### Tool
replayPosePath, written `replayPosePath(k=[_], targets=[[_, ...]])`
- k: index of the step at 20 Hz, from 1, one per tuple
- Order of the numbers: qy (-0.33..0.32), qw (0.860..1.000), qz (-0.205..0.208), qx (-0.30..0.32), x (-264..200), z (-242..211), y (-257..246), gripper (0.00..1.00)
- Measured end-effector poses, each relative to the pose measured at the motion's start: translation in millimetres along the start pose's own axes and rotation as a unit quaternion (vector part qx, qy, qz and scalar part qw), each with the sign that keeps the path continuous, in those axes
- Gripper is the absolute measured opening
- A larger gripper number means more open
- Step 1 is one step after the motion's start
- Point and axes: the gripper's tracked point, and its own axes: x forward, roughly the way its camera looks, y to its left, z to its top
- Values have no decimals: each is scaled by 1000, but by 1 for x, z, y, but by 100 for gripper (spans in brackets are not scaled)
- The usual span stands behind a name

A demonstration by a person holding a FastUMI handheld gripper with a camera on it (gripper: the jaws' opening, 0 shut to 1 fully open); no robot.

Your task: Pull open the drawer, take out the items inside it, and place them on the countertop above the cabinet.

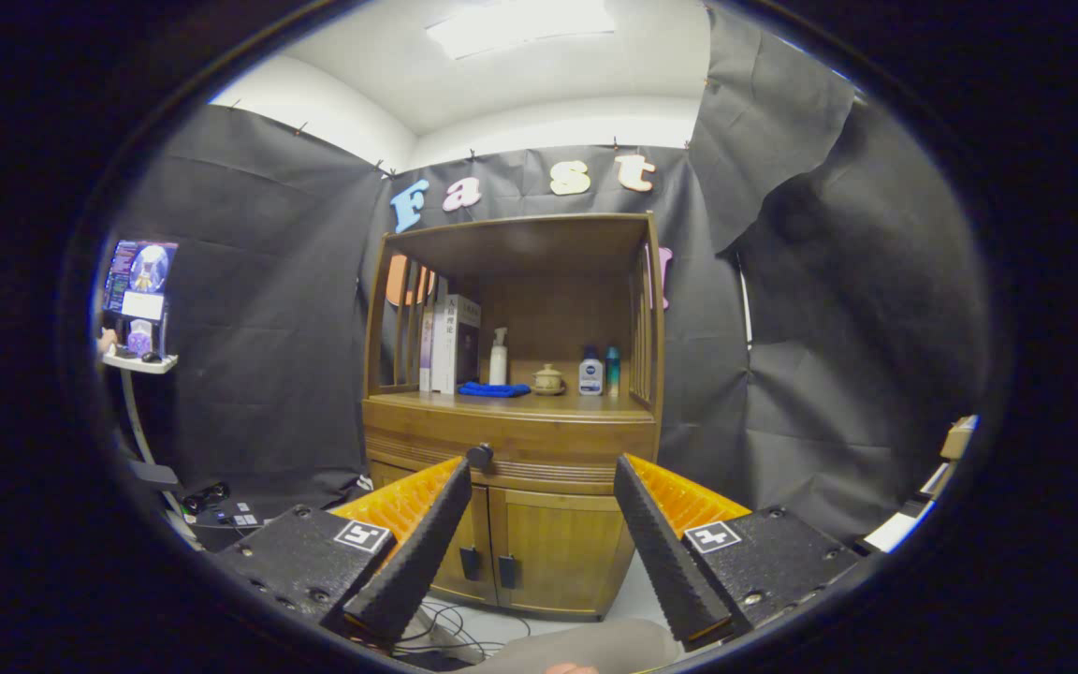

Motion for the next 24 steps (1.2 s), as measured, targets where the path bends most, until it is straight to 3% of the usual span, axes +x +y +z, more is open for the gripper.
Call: replayPosePath(k=[15,20,24], targets=[[0,1000,-6,8,7,2,-2,99],[32,999,10,38,45,-10,9,99],[46,998,21,25,93,-22,31,100]])
